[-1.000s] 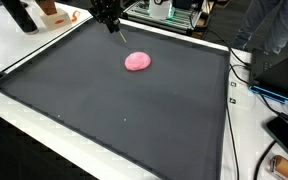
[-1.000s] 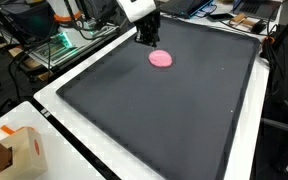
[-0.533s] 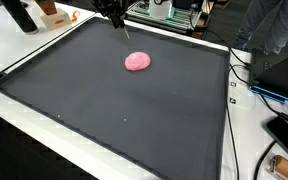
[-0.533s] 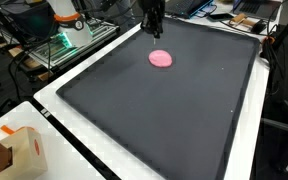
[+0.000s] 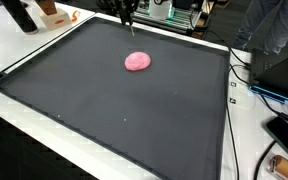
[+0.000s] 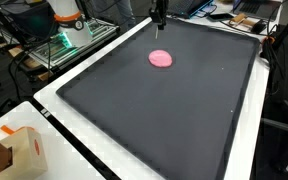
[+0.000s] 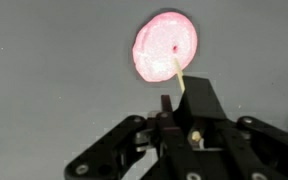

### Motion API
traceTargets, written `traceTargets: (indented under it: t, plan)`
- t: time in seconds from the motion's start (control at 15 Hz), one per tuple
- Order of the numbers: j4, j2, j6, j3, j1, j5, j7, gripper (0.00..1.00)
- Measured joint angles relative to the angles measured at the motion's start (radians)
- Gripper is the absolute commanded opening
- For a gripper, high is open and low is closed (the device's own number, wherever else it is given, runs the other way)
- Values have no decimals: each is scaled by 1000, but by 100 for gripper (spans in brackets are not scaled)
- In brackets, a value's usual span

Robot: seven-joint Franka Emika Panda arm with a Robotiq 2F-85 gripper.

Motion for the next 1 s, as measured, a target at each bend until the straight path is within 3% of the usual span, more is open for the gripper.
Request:
traceTargets:
  t: [0.2,0.27,0.47,1.0]
  plan:
    - [0,-9,9,16,17,-54,37,6]
    - [0,-11,16,20,22,-72,43,25]
    - [-1,-13,49,29,32,-121,52,25]
    - [-2,-13,53,29,32,-124,52,25]
